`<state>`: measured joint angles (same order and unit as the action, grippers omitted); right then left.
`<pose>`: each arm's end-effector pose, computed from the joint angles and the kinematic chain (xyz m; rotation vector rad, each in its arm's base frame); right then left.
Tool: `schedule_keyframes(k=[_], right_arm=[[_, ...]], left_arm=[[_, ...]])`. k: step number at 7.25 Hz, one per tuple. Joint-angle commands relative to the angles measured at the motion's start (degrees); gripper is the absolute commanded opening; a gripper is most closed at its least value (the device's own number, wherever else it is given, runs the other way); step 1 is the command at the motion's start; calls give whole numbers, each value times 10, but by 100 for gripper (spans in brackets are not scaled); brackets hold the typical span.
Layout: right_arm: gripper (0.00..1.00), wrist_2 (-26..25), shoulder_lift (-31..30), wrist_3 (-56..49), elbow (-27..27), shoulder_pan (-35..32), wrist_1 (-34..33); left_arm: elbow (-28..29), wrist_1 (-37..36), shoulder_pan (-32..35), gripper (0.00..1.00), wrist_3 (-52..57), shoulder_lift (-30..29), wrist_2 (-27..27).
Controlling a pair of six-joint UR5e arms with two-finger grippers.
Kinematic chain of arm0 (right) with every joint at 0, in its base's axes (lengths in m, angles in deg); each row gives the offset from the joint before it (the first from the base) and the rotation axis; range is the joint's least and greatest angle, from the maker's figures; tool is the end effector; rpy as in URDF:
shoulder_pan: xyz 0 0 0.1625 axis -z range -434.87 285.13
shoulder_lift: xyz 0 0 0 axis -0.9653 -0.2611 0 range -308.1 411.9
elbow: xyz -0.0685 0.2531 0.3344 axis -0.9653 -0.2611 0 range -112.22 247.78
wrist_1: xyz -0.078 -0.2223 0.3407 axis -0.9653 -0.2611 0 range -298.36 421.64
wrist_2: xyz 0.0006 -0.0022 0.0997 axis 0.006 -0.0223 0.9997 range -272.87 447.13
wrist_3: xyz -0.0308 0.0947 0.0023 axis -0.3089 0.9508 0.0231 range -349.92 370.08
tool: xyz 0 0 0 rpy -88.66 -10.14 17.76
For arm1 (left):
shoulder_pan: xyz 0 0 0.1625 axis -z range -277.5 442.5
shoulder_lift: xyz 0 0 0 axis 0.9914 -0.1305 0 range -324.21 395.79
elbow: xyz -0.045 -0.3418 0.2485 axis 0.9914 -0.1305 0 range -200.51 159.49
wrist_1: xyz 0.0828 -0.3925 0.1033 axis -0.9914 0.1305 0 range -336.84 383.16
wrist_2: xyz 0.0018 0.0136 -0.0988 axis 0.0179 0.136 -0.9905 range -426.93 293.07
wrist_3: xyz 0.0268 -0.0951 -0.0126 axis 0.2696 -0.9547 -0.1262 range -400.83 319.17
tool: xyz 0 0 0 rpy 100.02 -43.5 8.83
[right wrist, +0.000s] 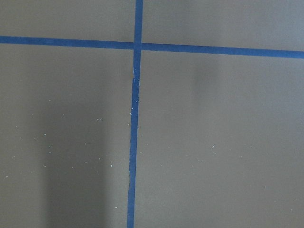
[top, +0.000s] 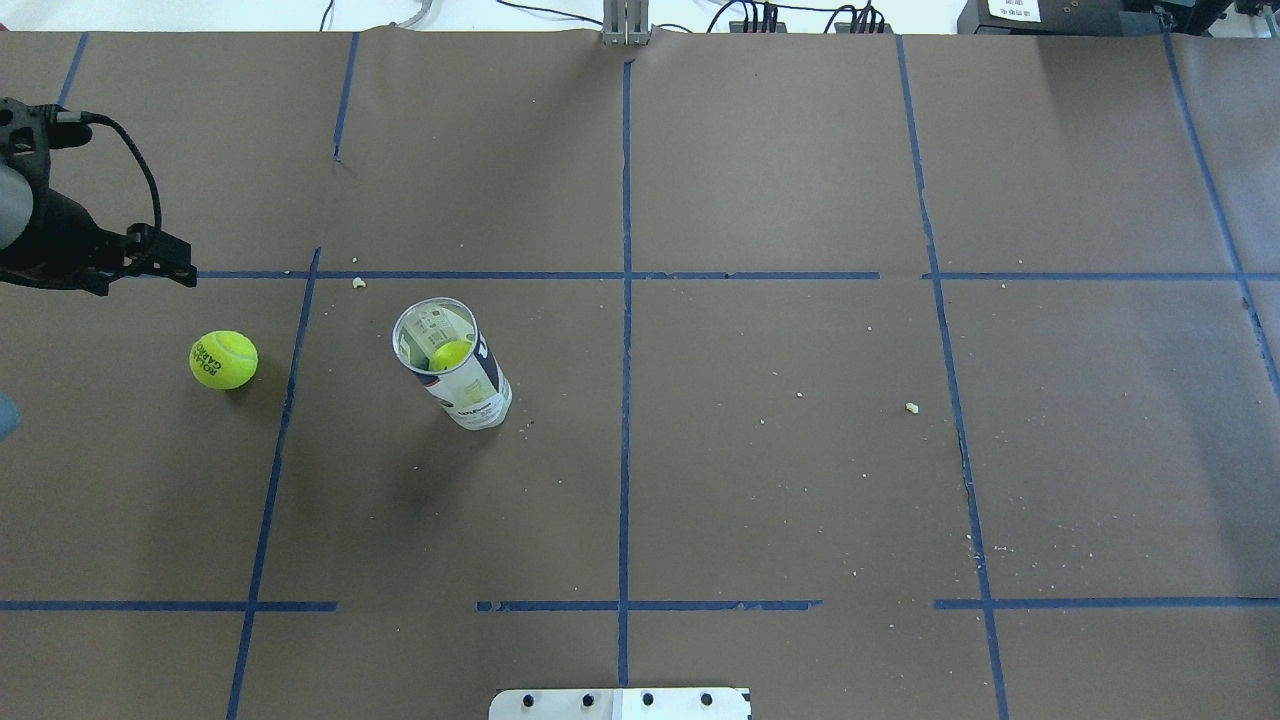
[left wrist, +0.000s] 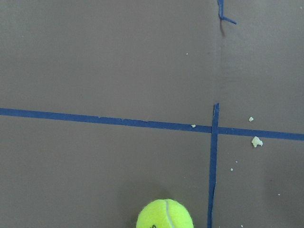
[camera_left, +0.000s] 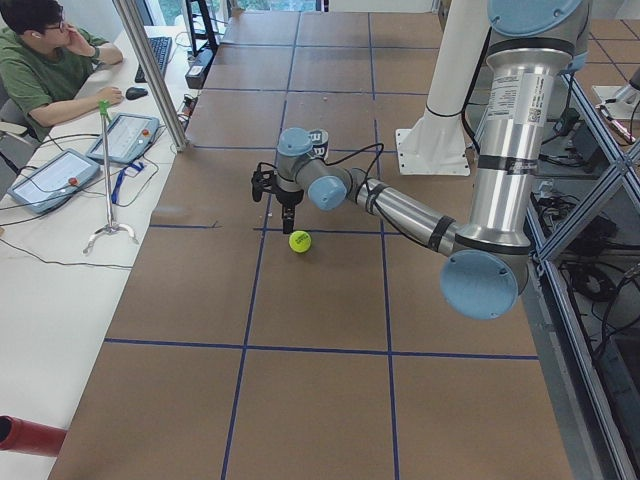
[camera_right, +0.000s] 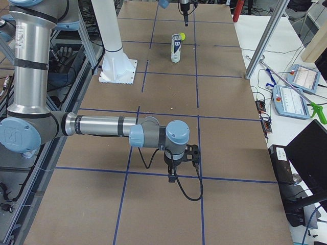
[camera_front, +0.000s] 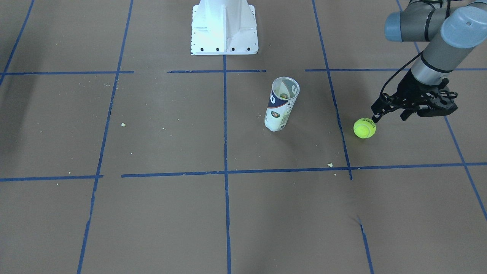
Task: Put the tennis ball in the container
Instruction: 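Move the left gripper over the loose tennis ball and lower onto it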
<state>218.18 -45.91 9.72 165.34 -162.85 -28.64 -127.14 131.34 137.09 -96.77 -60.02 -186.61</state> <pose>0.0527 -0.4356 0.6613 -0.0193 -0.7161 -0.0362 0.2430 -0.4869 0.4364 0.1291 0.8416 -0.1528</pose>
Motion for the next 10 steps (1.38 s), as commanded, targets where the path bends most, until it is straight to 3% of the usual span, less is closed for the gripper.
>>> schedule_keyframes(k=[1, 10], right_arm=[[100, 0, 0, 0, 0, 0, -1], [100, 0, 0, 0, 0, 0, 0]], left_arm=[[22, 25, -36, 100, -17, 1, 31], [91, 87, -84, 100, -29, -1, 57]])
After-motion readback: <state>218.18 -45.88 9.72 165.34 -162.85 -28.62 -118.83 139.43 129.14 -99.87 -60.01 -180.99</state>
